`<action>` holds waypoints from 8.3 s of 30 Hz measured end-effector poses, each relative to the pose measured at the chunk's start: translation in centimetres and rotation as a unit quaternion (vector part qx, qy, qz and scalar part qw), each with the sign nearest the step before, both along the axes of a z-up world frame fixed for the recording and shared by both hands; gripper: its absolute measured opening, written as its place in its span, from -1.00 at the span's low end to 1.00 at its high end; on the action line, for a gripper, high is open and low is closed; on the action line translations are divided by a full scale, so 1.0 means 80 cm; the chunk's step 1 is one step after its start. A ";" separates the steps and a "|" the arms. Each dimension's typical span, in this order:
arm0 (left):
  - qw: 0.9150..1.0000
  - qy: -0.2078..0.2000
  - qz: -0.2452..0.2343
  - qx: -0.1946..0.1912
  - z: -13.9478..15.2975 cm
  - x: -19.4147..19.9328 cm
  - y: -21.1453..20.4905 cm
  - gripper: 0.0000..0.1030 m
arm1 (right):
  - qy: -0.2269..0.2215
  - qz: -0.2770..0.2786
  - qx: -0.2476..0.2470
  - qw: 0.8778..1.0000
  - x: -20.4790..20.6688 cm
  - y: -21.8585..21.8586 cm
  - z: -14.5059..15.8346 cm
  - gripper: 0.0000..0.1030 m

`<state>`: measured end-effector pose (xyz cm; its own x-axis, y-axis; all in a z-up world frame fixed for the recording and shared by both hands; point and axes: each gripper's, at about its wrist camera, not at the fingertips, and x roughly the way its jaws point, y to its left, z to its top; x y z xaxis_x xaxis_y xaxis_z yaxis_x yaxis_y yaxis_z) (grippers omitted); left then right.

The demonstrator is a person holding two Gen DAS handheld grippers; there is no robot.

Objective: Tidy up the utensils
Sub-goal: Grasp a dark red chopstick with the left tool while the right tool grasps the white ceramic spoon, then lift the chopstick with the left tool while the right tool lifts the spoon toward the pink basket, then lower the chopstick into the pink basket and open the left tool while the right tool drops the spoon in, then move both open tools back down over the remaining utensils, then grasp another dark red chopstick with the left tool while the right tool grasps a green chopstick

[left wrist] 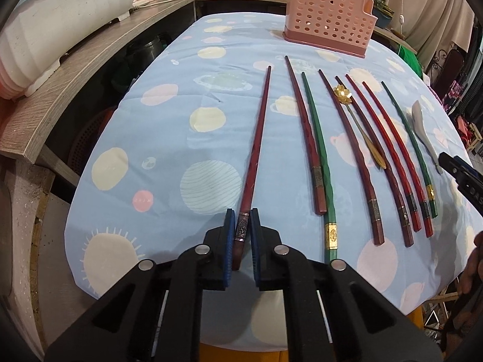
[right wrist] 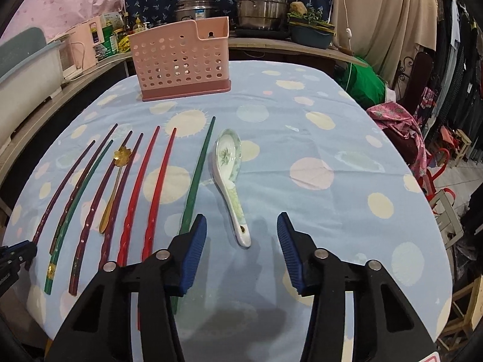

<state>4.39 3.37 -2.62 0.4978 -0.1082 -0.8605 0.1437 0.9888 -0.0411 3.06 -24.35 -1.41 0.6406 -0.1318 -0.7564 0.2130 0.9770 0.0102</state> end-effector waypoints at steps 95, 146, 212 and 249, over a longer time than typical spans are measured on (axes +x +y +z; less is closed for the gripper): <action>0.989 -0.130 -0.014 -0.063 0.179 0.060 -0.009 -0.86 | -0.012 0.024 0.020 0.999 0.070 -0.056 0.033 -0.35; 0.920 -0.369 -0.038 -0.129 0.424 0.262 -0.098 -0.86 | -0.172 0.078 0.163 0.968 0.303 -0.078 0.230 -0.88; 0.996 -0.083 -0.004 -0.027 0.025 0.019 -0.029 0.14 | -0.007 0.040 0.077 0.996 -0.038 0.030 -0.009 -0.44; 0.998 -0.063 -0.020 -0.012 -0.005 0.018 -0.035 -0.83 | -0.008 0.047 0.046 0.998 -0.040 0.039 -0.017 -0.85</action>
